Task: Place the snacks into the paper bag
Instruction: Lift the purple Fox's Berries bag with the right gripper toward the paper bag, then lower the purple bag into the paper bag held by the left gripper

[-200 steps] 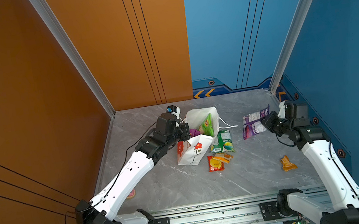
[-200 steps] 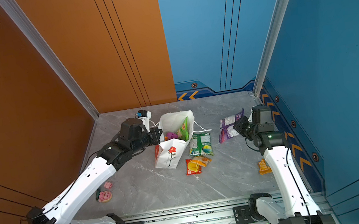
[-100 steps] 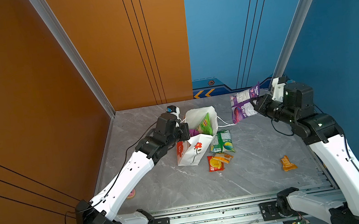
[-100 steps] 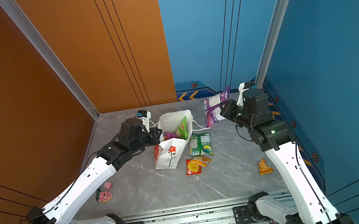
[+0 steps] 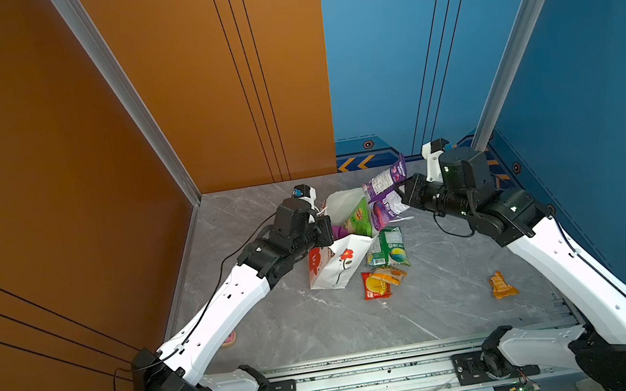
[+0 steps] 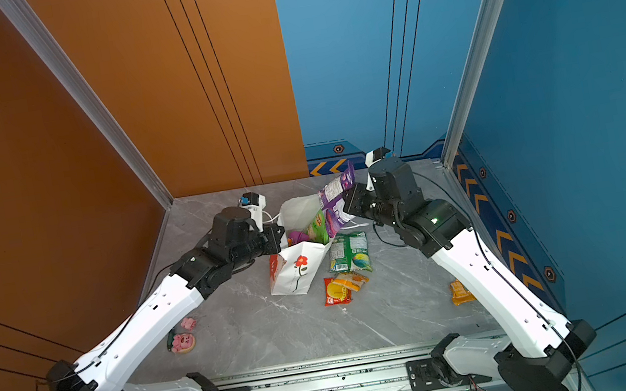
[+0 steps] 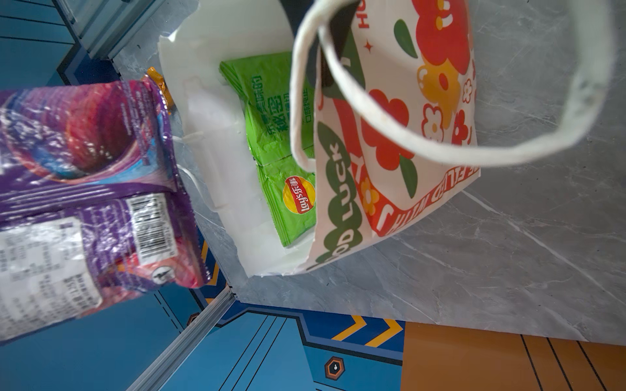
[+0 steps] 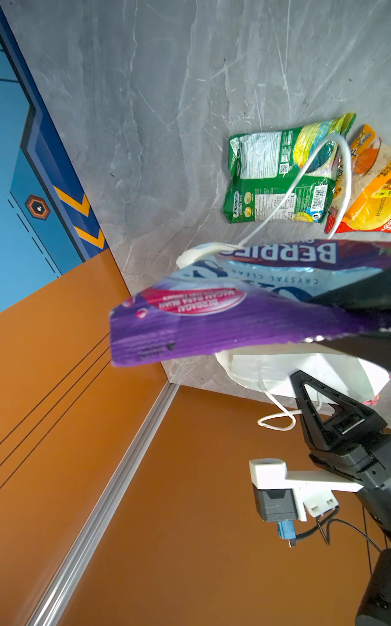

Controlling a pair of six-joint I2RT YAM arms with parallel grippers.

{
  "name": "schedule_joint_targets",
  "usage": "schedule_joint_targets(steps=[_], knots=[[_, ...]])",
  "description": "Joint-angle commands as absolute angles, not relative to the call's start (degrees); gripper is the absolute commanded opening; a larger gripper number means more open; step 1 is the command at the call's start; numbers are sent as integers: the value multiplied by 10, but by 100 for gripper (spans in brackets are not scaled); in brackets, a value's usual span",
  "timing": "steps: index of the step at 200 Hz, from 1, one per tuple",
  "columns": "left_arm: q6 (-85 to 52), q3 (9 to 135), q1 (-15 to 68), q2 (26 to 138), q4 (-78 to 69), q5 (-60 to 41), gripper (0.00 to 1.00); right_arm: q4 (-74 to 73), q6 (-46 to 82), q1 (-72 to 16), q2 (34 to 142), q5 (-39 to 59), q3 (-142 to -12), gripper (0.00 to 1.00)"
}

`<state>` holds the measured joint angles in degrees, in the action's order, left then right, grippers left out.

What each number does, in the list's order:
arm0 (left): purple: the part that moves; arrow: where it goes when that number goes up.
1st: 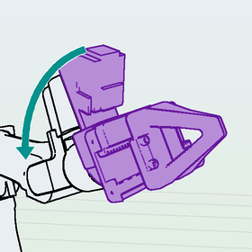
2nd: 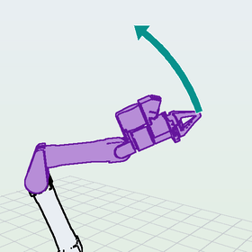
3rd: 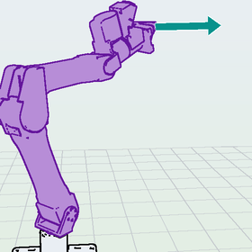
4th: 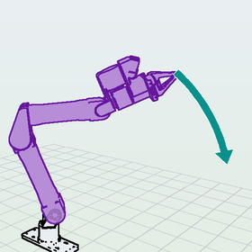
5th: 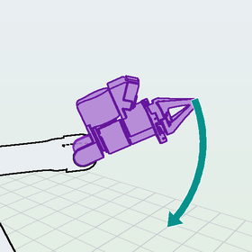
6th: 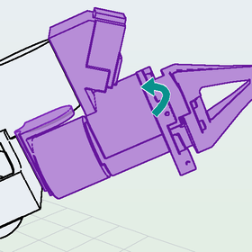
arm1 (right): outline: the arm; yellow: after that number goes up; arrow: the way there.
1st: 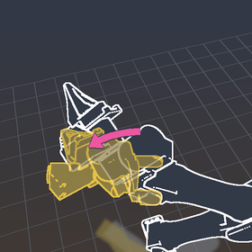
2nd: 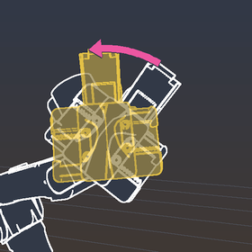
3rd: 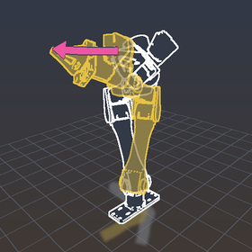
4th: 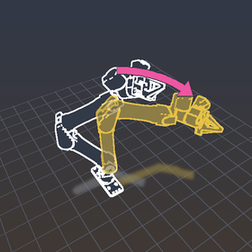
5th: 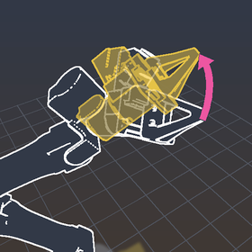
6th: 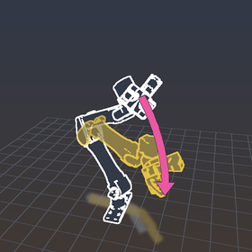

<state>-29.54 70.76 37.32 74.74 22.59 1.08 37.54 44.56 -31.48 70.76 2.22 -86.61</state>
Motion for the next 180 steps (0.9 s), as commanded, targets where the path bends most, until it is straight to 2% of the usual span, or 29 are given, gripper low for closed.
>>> schedule_joint_targets(steps=[1, 138, 180], knots=[[-283, 732, 382, 743, 211, 18, 0, 356, 454, -334, 706, -3, -876, 0], [-267, 746, 401, 750, 211, 15, 0, 322, 490, -376, 724, 5, -824, 0], [-269, 750, 406, 750, 210, 16, 0, 267, 533, -384, 712, -10, -786, 0]])
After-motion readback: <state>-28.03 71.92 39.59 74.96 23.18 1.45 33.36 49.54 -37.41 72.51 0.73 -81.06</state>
